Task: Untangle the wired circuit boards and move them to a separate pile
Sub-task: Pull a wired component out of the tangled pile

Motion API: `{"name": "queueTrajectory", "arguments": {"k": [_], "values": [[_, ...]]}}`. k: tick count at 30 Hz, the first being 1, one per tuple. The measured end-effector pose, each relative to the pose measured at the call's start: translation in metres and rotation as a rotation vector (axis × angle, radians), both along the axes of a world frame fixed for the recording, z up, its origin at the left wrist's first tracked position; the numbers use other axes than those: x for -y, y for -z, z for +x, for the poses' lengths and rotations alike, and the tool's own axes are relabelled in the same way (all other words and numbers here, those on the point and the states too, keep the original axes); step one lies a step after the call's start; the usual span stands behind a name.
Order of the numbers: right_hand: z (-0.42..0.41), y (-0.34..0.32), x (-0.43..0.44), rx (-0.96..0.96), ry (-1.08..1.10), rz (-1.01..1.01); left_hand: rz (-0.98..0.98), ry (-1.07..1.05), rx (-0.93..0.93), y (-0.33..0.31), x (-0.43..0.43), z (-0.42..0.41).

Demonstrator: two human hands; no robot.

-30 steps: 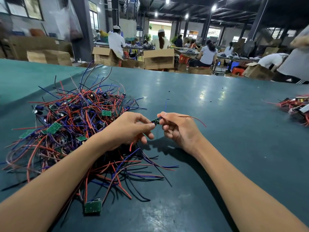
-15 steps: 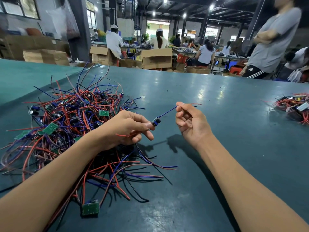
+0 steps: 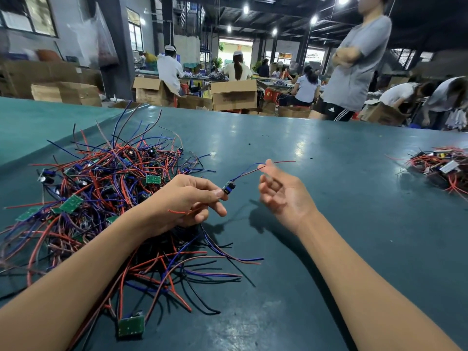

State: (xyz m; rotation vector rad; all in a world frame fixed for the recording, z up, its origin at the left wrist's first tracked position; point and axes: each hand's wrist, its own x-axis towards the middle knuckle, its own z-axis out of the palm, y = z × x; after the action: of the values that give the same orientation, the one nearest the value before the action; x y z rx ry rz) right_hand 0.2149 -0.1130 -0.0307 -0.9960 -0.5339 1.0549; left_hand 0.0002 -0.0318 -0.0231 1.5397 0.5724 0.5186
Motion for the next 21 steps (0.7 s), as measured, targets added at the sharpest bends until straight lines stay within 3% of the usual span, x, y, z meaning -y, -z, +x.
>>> {"name": "queueTrajectory", "arguments": {"k": [3, 6, 10, 16, 21], "values": [[-0.023, 0.002, 0.000, 0.306, -0.237, -0.145, 0.010, -0.019, 0.024, 0.000, 0.002, 0.001], [-0.047, 0.004, 0.001, 0.437, -0.384, -0.078, 0.061, -0.043, 0.023, 0.001, 0.005, 0.002], [-0.053, -0.003, 0.000, 0.371, -0.267, -0.037, 0.070, -0.050, 0.033, 0.000, 0.007, 0.004], [0.001, -0.025, -0.017, 0.116, -0.009, -0.089, 0.058, -0.075, -0.012, 0.000, 0.010, 0.006], [0.080, -0.032, -0.043, 0.547, 0.277, -0.415, 0.096, -0.043, -0.080, 0.004, 0.011, 0.002]]}}
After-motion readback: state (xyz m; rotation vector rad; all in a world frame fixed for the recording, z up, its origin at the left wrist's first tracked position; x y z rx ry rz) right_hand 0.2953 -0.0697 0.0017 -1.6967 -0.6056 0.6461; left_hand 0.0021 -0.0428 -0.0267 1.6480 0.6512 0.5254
